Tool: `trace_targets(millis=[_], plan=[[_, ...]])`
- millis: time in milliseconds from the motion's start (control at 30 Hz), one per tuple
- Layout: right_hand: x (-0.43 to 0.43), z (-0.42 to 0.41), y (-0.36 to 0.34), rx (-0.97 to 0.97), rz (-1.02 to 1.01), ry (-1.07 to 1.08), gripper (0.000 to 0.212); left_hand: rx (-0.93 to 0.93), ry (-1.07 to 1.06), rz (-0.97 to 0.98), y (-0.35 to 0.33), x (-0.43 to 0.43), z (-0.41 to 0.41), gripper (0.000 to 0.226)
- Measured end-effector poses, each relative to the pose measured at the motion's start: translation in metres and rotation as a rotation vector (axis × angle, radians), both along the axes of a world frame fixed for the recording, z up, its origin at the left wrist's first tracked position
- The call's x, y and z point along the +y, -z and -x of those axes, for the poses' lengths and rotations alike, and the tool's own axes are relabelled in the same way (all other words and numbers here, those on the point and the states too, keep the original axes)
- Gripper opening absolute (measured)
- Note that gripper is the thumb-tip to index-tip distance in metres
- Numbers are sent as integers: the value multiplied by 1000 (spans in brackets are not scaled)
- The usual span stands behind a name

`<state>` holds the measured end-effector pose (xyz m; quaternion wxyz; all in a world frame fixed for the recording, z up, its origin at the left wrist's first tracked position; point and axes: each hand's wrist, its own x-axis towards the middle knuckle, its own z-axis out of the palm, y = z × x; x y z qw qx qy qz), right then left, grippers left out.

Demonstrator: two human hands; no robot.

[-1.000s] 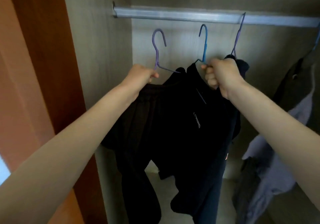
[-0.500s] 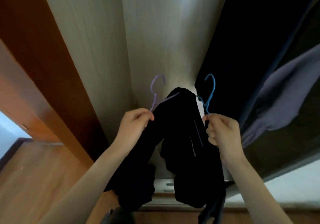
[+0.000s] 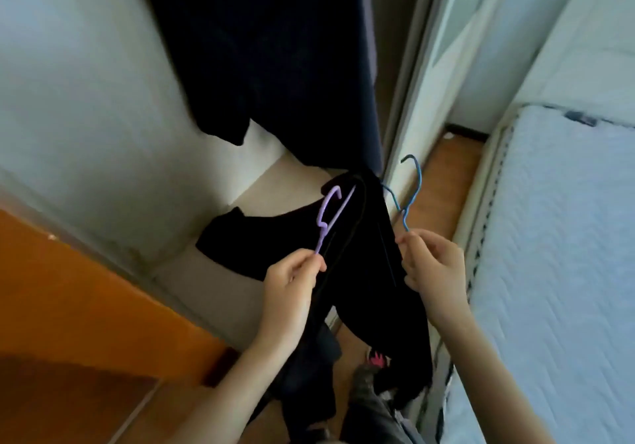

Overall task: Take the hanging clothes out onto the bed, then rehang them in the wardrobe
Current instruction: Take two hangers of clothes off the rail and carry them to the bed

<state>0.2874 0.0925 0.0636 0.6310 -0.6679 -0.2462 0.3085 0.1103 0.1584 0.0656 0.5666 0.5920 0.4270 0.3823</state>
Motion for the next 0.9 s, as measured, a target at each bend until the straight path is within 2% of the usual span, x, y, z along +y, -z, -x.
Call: trace_targets(millis=[233,333,467,600,767,900], plan=[[-163,67,-41,-47,5,429,36,11,398,-50,-28,-67,14,25],[-228,91,-51,16,-28,599,33,33,561,-122,-39,-107,17,28],[-324,134,-55,69,-66,801,22,28,809,-240,-55,-180,22,27],[-443,195,-60,105,-160,1017,23,10,1041,-286,-68,-272,25,26],[-586,282,-62,50,-132,1228,32,-18,1228,-244,-59,-400,25,24],[-676,324,-49,59,-78,1380,30,50,1261,-179,-32,-493,26,30]])
